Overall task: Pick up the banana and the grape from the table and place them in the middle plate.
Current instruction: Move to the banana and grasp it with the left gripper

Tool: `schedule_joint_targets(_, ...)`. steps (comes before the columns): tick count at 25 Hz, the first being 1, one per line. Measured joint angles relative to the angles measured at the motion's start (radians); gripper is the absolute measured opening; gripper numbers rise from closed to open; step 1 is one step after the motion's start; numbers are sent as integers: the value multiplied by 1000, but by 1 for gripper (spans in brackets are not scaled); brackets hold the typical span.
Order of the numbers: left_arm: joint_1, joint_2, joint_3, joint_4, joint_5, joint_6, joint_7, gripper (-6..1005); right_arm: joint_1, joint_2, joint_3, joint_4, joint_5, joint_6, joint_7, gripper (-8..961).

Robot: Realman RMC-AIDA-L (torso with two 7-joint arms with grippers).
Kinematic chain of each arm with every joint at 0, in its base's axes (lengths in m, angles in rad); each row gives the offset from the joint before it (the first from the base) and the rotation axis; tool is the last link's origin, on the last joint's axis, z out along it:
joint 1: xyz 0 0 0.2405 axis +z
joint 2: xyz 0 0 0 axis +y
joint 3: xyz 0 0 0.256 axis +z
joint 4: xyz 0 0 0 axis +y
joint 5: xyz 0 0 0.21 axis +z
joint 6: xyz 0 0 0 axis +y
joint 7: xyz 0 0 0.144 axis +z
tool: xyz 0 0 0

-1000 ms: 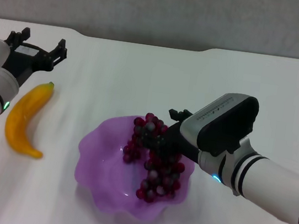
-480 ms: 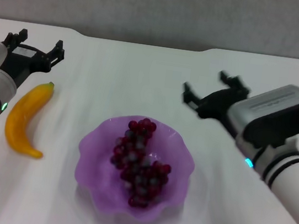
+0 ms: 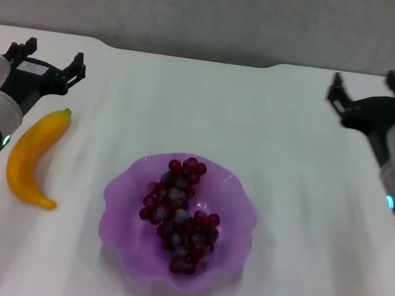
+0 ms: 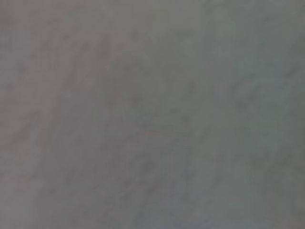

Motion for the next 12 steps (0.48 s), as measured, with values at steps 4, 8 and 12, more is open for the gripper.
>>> schedule_joint_targets(4, -3, 0, 0, 0, 0, 0, 0, 896, 1, 3, -15, 78, 3, -169, 82, 857)
schedule_joint_targets(8, -4, 0, 1, 0, 0, 0, 0, 896, 2, 1, -27, 155, -2, -251, 253, 847)
schedule_joint_targets(12, -4, -1, 3, 0, 0, 0, 0, 896, 27, -2, -30, 242, -15, -273, 415, 842)
